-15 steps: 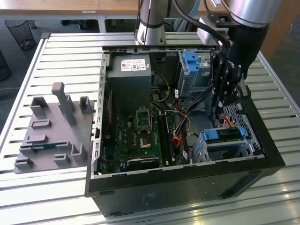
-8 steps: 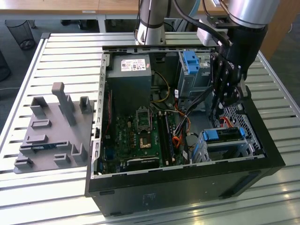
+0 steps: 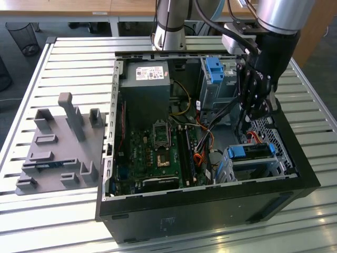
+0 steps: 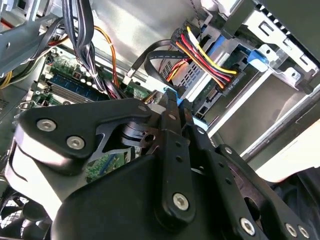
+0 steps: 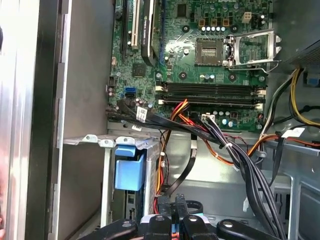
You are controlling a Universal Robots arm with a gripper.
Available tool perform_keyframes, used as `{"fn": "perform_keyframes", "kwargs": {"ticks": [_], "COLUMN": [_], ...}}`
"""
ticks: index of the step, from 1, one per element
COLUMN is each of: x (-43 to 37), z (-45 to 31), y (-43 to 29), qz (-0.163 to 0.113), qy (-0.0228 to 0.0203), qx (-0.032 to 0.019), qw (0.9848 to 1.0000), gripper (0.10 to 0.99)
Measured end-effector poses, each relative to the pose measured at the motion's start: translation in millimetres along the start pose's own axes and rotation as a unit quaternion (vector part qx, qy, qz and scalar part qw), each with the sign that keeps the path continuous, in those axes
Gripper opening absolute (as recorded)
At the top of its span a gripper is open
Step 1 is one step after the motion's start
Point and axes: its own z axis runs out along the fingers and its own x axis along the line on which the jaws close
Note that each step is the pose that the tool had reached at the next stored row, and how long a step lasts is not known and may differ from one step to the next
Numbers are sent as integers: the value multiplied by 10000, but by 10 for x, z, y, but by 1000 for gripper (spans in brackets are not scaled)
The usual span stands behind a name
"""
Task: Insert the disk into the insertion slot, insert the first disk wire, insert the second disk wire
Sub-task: 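Insert the second disk wire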
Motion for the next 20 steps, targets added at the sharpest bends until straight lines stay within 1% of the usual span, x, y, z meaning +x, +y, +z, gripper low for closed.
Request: {"fn": "perform_keyframes", "kwargs": {"ticks": [1,2,3,5,7,8,9,10,11,12,13,16,20], "x": [0,0,1,6,12,15,18,20,23,29,38,77,153], "z": [2,4,5,6,7,8,10,12,15,19,24,35,48], "y": [-1,-1,-1,-1,0,0,0,0,0,1,1,2,6], "qz": [-1,-1,-1,-1,-1,-1,-2,-2,-3,-3,-3,-3,-3], "qy": [-6,-33,-91,-264,-439,-503,-553,-594,-620,-635,-640,-643,-643], "qx": [1,1,4,11,18,21,23,25,26,28,30,33,34], "qw": [10000,10000,10000,9996,9990,9987,9985,9982,9981,9980,9979,9979,9979], "gripper": [161,161,161,161,161,161,161,161,161,161,161,161,161]}}
